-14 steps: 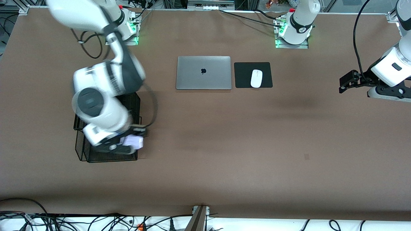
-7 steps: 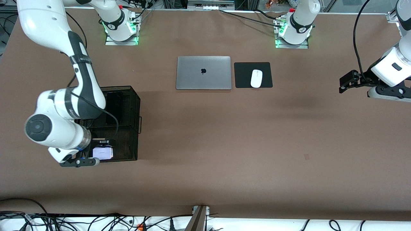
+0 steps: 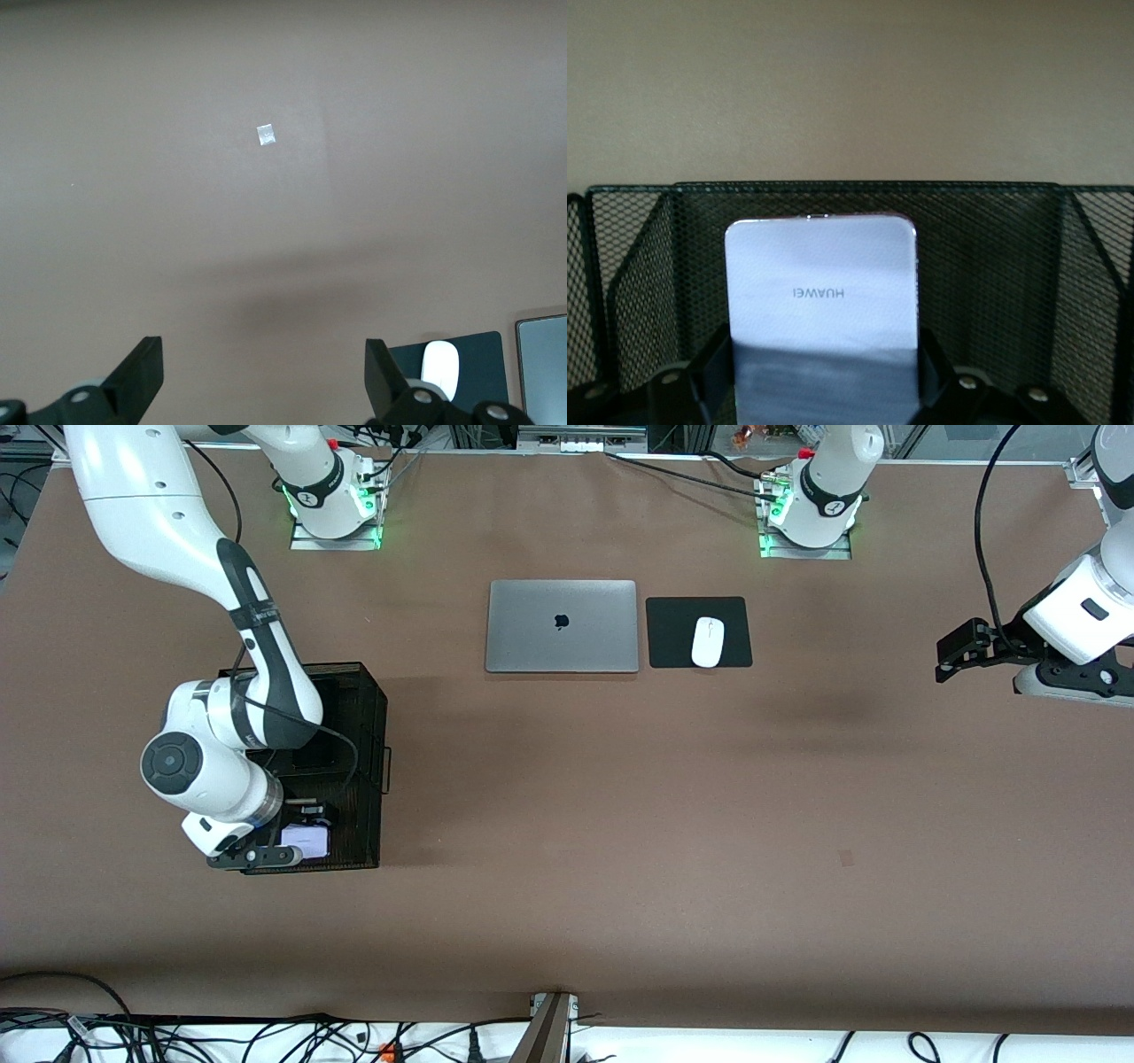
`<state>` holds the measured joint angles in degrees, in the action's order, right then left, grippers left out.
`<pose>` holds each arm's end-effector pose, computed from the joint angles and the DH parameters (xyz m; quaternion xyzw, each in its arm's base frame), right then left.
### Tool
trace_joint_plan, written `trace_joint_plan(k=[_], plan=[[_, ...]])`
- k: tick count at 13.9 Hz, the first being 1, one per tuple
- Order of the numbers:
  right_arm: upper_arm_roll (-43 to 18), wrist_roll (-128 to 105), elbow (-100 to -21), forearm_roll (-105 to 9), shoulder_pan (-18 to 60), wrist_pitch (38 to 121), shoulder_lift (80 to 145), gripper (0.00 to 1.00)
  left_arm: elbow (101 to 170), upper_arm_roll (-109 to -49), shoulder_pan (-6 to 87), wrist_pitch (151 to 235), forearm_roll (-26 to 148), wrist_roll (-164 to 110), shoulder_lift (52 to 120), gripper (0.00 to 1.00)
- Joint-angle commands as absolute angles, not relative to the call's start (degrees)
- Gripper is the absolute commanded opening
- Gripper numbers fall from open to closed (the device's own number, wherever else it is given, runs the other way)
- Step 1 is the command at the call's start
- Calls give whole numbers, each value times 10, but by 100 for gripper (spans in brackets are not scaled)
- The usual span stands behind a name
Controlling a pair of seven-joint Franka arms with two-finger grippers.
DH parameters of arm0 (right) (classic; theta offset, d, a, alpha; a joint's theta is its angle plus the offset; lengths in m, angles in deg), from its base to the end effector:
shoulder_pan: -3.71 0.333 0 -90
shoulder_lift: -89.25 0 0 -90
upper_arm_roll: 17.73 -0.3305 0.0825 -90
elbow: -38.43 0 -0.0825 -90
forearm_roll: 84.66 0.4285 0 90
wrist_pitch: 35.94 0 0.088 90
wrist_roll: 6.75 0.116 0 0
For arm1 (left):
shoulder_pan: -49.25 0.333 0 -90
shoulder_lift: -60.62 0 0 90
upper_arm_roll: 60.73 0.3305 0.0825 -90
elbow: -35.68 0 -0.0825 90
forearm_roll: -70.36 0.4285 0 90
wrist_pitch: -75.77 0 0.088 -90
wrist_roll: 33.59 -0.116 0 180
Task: Place phones with both arms
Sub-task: 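Lower the white phone into the organizer and open the right gripper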
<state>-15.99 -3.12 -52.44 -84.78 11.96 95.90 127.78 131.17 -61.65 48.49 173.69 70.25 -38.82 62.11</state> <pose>0.7417 0.0874 0.2200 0.9993 0.0293 0.0222 0.0082 0.6160 -0.0182 0.5765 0.9982 -0.0601 0.0082 0.0009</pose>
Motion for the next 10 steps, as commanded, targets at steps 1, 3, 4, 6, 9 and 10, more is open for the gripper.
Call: trace_joint_plan(k=[1, 3, 4, 6, 9, 10], plan=[[-159, -45, -555, -824, 116, 961, 1245, 100, 1310, -614, 484, 1733, 710, -400, 619, 100], [-150, -50, -547, -812, 116, 947, 1229, 100, 1310, -614, 484, 1732, 710, -400, 619, 100], [-150, -50, -539, -812, 116, 934, 1219, 100, 1310, -615, 484, 1733, 710, -400, 619, 100], [-148, -51, -531, -814, 116, 899, 1189, 100, 1310, -615, 484, 1733, 710, -400, 619, 100], [-147, -50, -535, -819, 116, 811, 1114, 100, 1310, -614, 484, 1733, 710, -400, 619, 100], [-147, -50, -538, -822, 114, 777, 1086, 100, 1310, -614, 484, 1732, 710, -400, 619, 100]])
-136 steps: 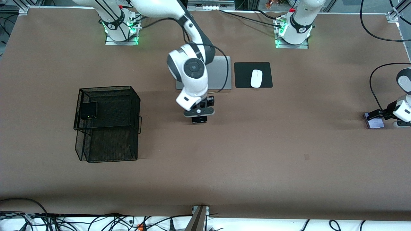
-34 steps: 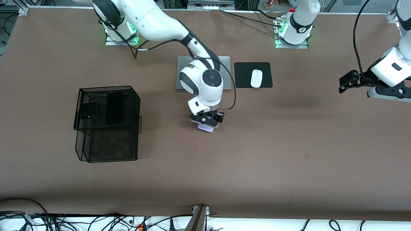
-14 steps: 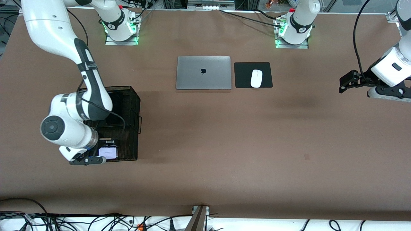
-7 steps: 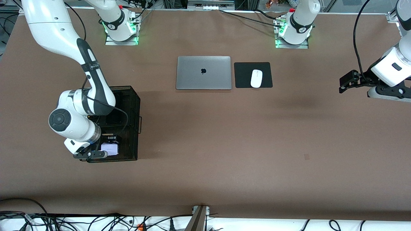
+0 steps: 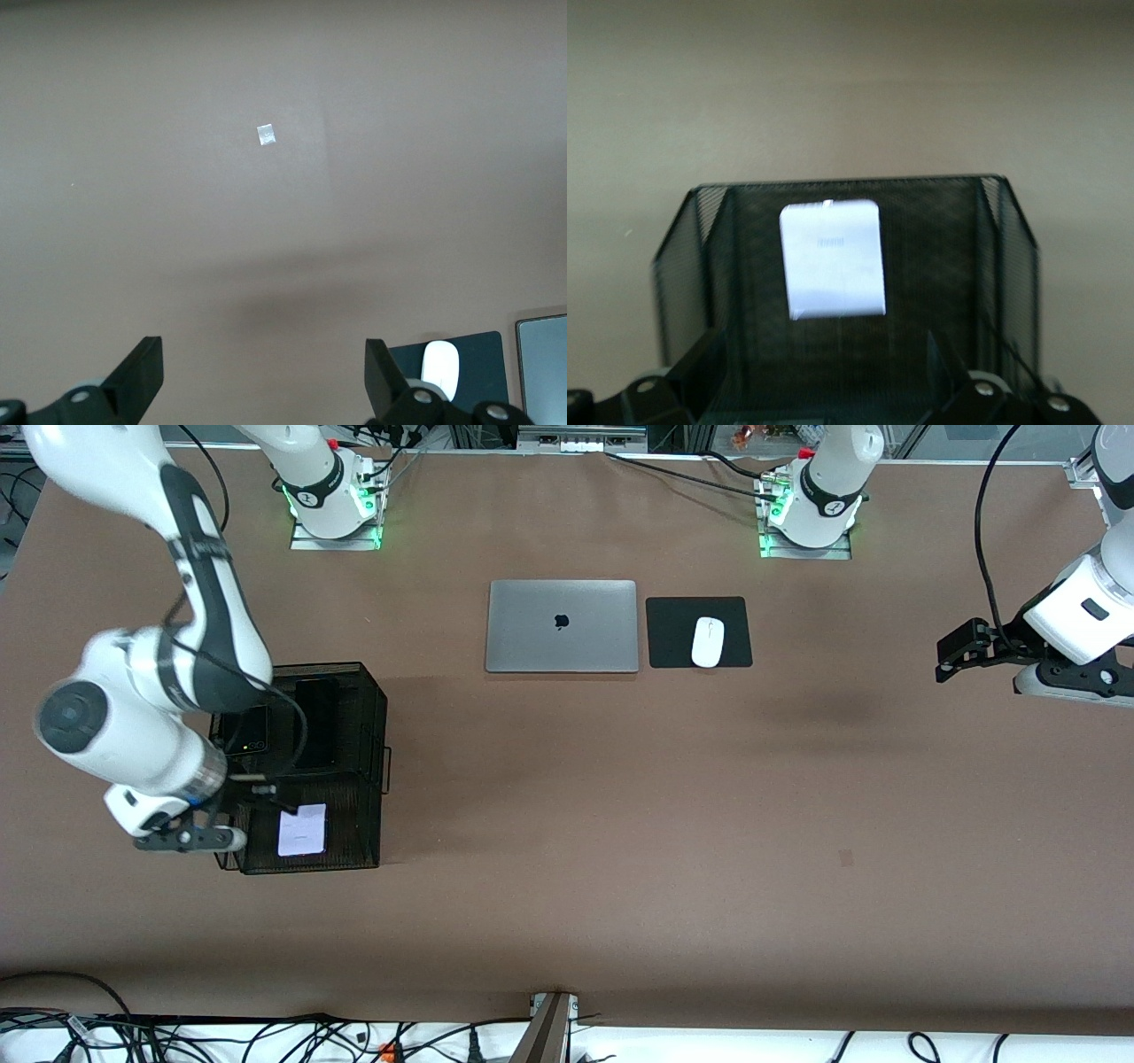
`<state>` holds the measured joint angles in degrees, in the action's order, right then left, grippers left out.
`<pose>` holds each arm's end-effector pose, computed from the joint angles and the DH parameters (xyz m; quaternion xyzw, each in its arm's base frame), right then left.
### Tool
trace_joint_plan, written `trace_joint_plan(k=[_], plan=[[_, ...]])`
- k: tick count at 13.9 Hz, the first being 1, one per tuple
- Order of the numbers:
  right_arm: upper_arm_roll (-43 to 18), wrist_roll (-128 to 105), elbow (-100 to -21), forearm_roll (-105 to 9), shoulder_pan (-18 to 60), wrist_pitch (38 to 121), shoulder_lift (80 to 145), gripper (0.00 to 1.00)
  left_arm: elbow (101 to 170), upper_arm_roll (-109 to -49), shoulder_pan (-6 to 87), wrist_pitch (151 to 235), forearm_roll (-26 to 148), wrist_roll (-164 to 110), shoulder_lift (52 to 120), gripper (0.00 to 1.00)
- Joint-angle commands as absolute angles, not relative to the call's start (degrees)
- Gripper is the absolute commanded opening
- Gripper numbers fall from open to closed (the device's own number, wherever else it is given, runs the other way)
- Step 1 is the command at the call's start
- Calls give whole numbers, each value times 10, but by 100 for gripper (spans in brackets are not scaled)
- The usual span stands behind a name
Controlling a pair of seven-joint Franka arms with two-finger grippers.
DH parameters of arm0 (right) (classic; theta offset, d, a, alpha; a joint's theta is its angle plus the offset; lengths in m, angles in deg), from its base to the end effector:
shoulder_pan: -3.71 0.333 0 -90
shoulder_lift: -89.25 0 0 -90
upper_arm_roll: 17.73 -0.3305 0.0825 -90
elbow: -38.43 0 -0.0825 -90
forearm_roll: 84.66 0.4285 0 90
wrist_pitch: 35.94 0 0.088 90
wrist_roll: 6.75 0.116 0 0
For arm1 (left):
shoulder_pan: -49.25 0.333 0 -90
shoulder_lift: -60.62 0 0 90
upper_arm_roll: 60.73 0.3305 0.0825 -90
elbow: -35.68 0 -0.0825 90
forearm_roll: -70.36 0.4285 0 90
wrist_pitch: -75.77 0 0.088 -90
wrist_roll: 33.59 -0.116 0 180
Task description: Place phones with both arms
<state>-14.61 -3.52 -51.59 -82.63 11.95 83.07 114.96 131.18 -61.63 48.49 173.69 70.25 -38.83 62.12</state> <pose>0.7304 0.0725 0.3729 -0.9995 -0.0114 -0.0286 0.0061 0.6161 -0.0179 0.5763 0.9982 -0.0600 0.0081 0.0009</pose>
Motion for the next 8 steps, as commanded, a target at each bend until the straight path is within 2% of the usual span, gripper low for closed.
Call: trace_joint_plan(k=[1, 4, 8], plan=[[-148, -46, -545, -822, 107, 734, 1055, 100, 1310, -614, 484, 1733, 710, -400, 619, 100], [-151, -45, -587, -823, 79, 651, 968, 100, 1310, -614, 484, 1732, 710, -400, 619, 100], [-140, -39, -581, -870, 64, 548, 912, 100, 1310, -614, 484, 1733, 710, -400, 619, 100]])
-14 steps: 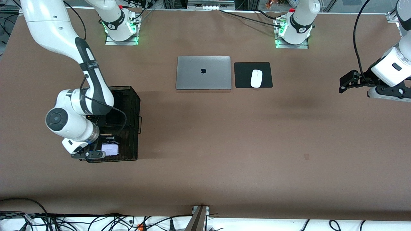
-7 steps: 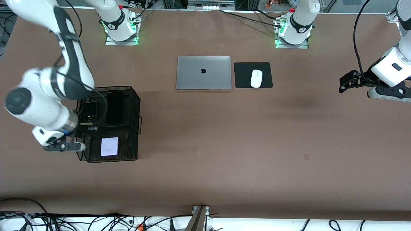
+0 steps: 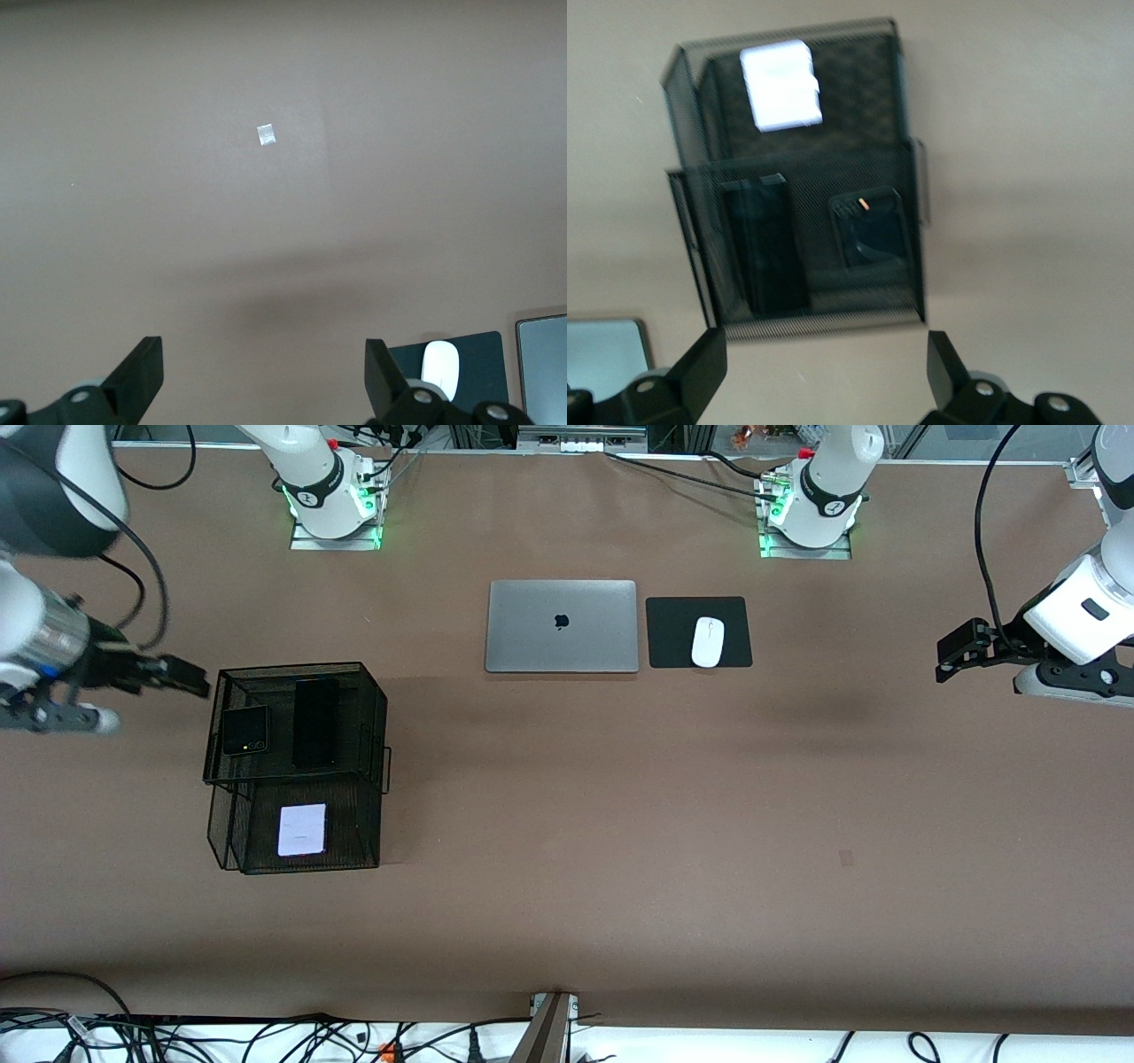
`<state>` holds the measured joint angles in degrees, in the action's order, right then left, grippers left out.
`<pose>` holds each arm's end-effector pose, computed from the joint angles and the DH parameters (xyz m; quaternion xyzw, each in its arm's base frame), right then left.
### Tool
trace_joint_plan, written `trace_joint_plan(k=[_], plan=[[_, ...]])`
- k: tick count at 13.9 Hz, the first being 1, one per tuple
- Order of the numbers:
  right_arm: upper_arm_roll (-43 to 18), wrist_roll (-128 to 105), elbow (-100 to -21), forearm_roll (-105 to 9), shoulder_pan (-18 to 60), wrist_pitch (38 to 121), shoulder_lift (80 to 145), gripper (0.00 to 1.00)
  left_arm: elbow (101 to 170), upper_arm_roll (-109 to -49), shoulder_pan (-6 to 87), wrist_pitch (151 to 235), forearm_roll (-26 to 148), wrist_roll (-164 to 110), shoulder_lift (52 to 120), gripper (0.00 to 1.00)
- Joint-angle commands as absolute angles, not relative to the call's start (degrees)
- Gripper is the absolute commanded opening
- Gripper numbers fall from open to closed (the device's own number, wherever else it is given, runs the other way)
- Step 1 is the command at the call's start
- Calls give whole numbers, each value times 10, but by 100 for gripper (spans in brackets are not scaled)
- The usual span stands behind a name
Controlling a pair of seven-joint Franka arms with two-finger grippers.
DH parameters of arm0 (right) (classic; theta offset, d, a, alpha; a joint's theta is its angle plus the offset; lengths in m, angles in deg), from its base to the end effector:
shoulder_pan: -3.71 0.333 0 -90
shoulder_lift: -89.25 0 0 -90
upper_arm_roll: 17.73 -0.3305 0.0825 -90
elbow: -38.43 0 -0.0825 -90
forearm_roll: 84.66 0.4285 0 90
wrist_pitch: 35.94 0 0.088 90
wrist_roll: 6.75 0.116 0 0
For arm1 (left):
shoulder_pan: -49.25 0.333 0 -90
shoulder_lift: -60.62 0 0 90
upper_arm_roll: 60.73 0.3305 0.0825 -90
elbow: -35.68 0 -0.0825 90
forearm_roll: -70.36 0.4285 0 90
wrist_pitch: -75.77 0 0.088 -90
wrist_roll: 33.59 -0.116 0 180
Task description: Place phones with both arms
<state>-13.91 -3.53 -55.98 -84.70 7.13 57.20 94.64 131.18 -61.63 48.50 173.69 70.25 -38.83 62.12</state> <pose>0.6234 -0.0030 0.5374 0.9978 -0.0315 -0.0579 0.0049 0.6161 -0.0178 0.5763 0.9982 -0.0600 0.0081 0.0009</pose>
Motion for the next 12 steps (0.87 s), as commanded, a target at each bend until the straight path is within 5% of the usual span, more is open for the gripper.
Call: trace_joint_plan(k=[1, 12], plan=[[-130, -39, -582, -874, 64, 540, 900, 100, 1310, -614, 484, 1732, 710, -400, 619, 100], [-111, -48, -586, -870, 64, 563, 883, 100, 1309, -615, 483, 1733, 709, -400, 619, 100]])
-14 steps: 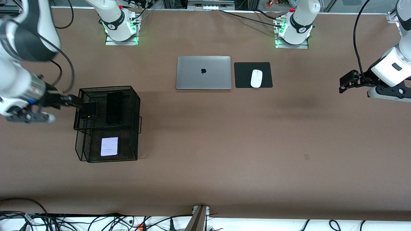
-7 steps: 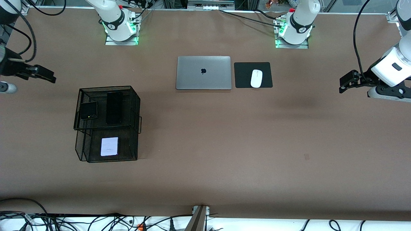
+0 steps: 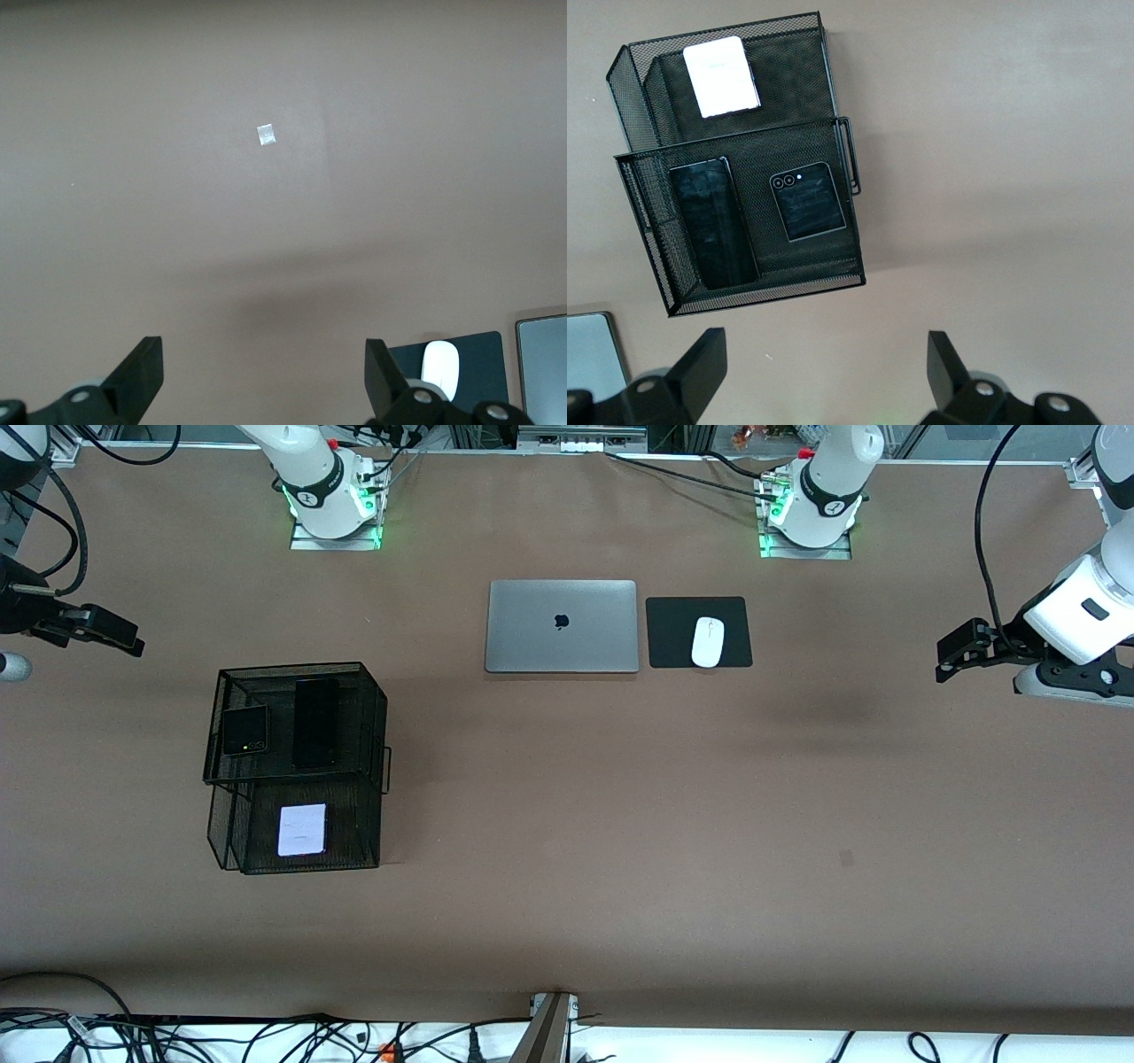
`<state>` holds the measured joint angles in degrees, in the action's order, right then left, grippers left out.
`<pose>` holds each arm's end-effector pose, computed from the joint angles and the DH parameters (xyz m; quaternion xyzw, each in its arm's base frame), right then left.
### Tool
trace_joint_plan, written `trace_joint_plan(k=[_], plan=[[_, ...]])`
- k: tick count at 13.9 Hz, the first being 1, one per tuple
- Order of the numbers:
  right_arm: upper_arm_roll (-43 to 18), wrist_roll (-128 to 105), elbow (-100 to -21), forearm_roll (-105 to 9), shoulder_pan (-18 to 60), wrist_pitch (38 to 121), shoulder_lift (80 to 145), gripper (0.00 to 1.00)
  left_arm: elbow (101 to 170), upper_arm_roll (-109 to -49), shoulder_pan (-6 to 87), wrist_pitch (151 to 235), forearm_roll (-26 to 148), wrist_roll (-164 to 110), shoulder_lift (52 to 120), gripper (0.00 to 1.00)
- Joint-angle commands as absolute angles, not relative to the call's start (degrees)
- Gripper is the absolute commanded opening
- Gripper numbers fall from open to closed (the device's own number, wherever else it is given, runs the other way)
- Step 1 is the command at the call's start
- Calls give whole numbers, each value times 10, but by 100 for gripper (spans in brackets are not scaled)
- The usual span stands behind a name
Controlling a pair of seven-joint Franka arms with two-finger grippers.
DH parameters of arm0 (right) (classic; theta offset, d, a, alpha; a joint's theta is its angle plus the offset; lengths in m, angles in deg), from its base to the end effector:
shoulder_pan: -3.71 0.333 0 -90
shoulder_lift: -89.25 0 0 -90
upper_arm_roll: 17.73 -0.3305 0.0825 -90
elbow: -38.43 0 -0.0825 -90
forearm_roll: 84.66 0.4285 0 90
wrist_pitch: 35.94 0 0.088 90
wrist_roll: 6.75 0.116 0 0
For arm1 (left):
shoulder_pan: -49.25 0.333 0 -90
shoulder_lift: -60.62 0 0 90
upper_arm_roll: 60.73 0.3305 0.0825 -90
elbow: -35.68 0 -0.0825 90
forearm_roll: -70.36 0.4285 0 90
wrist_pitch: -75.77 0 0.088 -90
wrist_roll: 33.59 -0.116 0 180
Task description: Place phones with both arms
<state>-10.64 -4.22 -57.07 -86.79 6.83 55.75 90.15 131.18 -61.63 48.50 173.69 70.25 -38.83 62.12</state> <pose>0.5992 -0.0453 0.5737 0.9974 -0.0554 -0.0413 0.0190 0.6161 -0.0178 0.5763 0.9982 -0.0600 0.0081 0.0009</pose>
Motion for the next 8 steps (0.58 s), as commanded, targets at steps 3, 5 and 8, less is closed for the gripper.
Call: trace_joint_plan(k=[3, 5, 8], plan=[[-111, -55, -580, -872, 64, 558, 887, 100, 1309, -615, 483, 1733, 706, -398, 620, 100], [-111, -58, -579, -869, 66, 555, 887, 100, 1309, -615, 483, 1733, 706, -398, 621, 100], [-111, -60, -580, -863, 64, 555, 887, 100, 1309, -615, 483, 1733, 706, -398, 621, 100]])
